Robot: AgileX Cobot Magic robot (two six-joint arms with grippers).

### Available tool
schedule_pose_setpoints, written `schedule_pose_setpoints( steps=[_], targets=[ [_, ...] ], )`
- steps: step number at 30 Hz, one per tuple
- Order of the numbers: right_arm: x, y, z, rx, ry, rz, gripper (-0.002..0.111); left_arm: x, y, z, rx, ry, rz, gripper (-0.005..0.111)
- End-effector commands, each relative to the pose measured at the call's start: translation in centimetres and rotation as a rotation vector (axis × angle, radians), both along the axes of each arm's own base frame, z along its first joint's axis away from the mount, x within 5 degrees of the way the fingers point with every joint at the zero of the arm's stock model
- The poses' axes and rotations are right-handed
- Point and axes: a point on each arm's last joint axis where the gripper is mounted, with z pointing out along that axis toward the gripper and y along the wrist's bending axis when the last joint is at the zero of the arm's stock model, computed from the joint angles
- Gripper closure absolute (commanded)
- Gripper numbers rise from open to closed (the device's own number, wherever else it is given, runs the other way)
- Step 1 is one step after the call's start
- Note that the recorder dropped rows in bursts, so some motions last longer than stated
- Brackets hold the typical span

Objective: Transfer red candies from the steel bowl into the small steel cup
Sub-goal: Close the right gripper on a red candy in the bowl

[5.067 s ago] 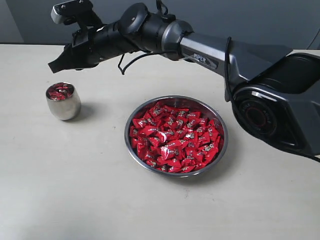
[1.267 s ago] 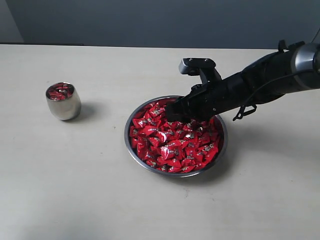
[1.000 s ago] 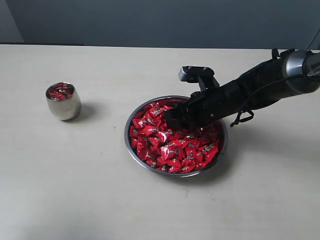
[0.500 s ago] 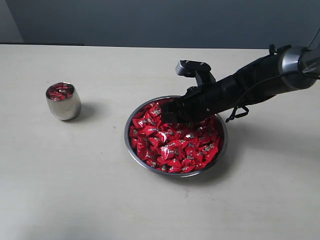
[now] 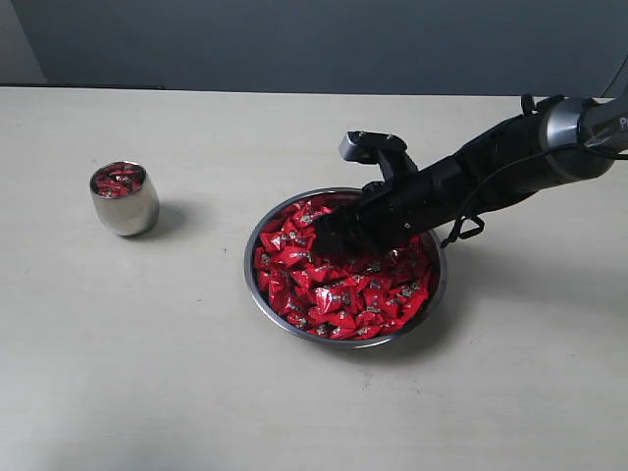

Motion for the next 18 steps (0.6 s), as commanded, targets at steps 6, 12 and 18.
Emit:
schedule_pose_setpoints(
  steps=[6, 12, 18],
  targets=[
    [-0.1, -0.13, -0.14, -0.034, -0.021, 0.045, 0.067, -0.02, -0.01, -0.09, -0.004, -0.003, 0.001, 0.106],
    [-0.03, -0.17, -0.16, -0.039, -0.026, 0.04, 0.068, -0.02, -0.01, -0.09, -0.004, -0.003, 0.001, 0.106],
    [-0.06, -0.12, -0.17, -0.04, -0.027, 0.04, 0.068, -0.02, -0.01, -0.09, -0.004, -0.003, 0.001, 0.106]
  ],
)
